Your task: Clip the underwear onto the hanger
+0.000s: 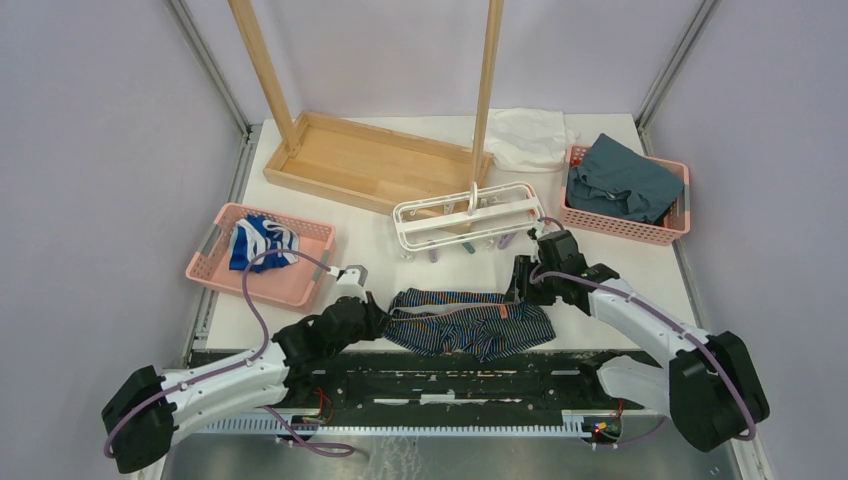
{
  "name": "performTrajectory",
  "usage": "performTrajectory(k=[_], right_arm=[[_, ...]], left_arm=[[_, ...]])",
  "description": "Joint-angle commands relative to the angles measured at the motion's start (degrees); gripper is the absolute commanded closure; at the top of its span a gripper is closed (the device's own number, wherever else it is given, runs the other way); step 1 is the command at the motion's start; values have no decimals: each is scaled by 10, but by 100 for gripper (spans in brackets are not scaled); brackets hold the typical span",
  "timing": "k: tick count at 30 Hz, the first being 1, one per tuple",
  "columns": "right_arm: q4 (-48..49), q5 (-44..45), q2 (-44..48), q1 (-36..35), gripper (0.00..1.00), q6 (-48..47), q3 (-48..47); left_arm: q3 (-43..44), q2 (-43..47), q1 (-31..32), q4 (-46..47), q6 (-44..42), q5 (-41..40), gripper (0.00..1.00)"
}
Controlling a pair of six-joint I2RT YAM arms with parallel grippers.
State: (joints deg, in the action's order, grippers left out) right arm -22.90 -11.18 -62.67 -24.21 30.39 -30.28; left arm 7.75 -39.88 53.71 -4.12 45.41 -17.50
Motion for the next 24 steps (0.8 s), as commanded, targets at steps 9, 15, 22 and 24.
performTrajectory(k=[9, 15, 22, 24], right_arm=[[53, -20, -57, 2, 66, -16, -12], [39, 2, 6, 2, 93, -19, -7], [-8, 74, 93, 2, 100, -49, -35], [-25, 82, 93, 2, 95, -48, -49]], left_arm=[[24, -14, -1, 30, 2, -15, 94], [28, -17, -2, 29, 5, -25, 97], [58, -26, -3, 24, -9, -47, 97], [75, -33, -4, 18, -20, -54, 97]])
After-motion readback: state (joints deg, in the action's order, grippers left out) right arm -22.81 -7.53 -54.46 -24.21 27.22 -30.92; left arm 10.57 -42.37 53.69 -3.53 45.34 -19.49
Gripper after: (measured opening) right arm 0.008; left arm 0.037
